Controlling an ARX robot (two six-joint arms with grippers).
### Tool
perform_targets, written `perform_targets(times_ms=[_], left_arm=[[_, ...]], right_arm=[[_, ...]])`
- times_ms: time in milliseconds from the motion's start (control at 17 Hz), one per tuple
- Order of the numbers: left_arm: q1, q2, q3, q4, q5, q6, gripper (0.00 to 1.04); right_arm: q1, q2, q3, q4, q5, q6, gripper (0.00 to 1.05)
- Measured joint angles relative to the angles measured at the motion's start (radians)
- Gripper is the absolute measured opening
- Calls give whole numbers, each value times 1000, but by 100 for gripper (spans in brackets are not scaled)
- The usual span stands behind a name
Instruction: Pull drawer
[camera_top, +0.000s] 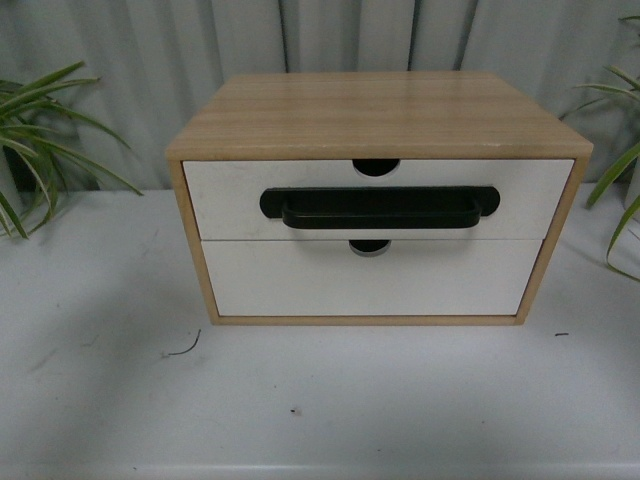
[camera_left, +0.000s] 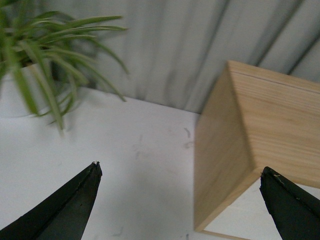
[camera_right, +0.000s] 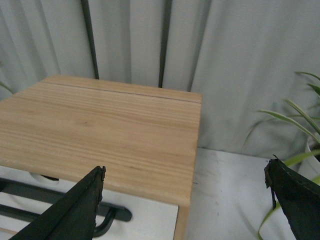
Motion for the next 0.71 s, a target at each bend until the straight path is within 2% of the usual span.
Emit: perform_targets(times_ms=[176, 353, 471, 588, 706], left_arm=[[-86, 232, 240, -76, 178, 163, 98], [-175, 267, 397, -317, 447, 466, 98], [-232, 292, 511, -527, 570, 709, 98], [-272, 359, 589, -720, 578, 893, 98], [-309, 430, 640, -854, 564, 1029, 98]], right_arm=[[37, 184, 236, -70, -102, -250, 98], [41, 198, 335, -231, -306, -606, 98], [26, 205, 367, -422, -431, -927, 98], [4, 233, 416, -619, -461, -1217, 98], [-11, 266, 460, -818, -450, -1474, 98]])
